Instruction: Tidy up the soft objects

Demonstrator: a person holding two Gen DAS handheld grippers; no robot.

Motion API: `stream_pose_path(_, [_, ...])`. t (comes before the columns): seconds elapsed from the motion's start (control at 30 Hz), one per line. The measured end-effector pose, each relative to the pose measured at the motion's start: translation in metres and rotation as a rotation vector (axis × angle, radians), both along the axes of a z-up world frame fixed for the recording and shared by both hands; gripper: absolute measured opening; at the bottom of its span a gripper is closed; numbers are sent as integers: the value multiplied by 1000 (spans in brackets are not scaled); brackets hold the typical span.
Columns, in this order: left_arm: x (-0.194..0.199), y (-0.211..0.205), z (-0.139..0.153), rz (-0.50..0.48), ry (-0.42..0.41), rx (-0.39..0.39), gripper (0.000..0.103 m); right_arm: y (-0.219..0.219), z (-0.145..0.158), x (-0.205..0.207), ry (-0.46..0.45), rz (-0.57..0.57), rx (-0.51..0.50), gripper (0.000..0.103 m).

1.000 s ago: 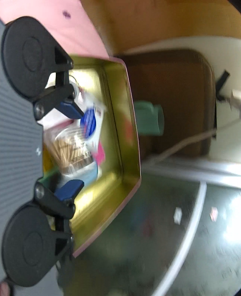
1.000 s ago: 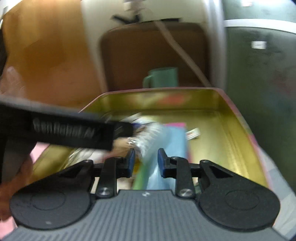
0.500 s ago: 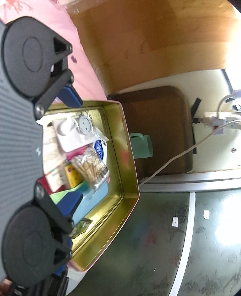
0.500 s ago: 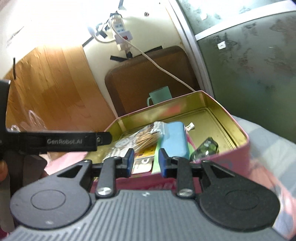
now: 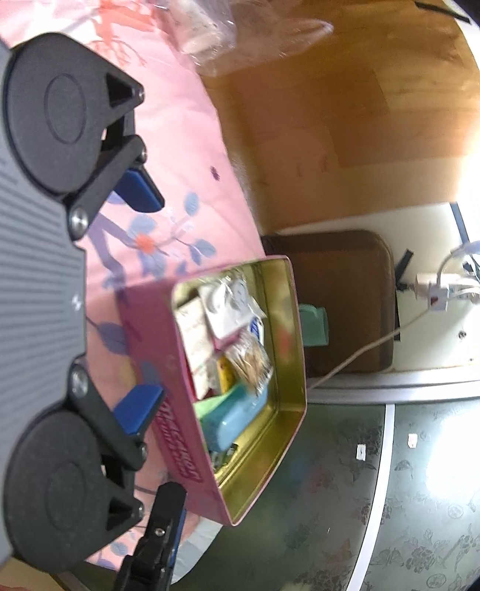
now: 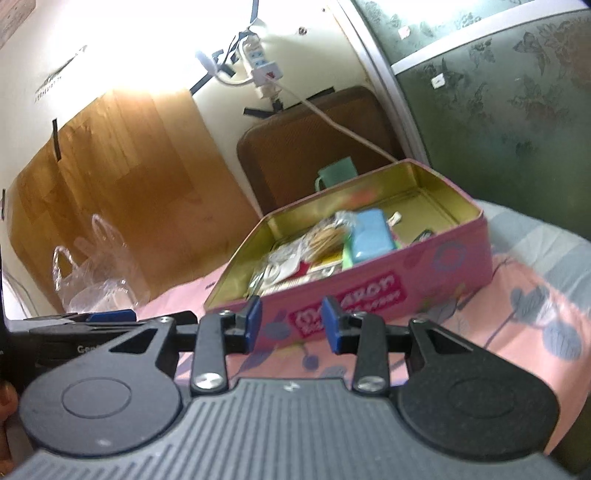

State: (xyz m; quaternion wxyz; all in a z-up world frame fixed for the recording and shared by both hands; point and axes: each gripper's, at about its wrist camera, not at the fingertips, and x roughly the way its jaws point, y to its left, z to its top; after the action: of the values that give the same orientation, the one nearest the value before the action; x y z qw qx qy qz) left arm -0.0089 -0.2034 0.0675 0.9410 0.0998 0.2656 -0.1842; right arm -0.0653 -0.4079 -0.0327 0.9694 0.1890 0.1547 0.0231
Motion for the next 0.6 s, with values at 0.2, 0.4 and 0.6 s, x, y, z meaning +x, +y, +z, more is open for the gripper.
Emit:
stream_pose_path(0.2, [-12,22,-7,26,22,-13,103,18,-2,-5,26,29,-19,40])
stream_pose_path(0.4, [-21,35,-13,33,23,-6,103,34,-1,-9,37,47,-44,42])
stream_pose_path(0.6, [-29,49,-22,44,17,-19,103,43,-5,-11,59,48,-51,42])
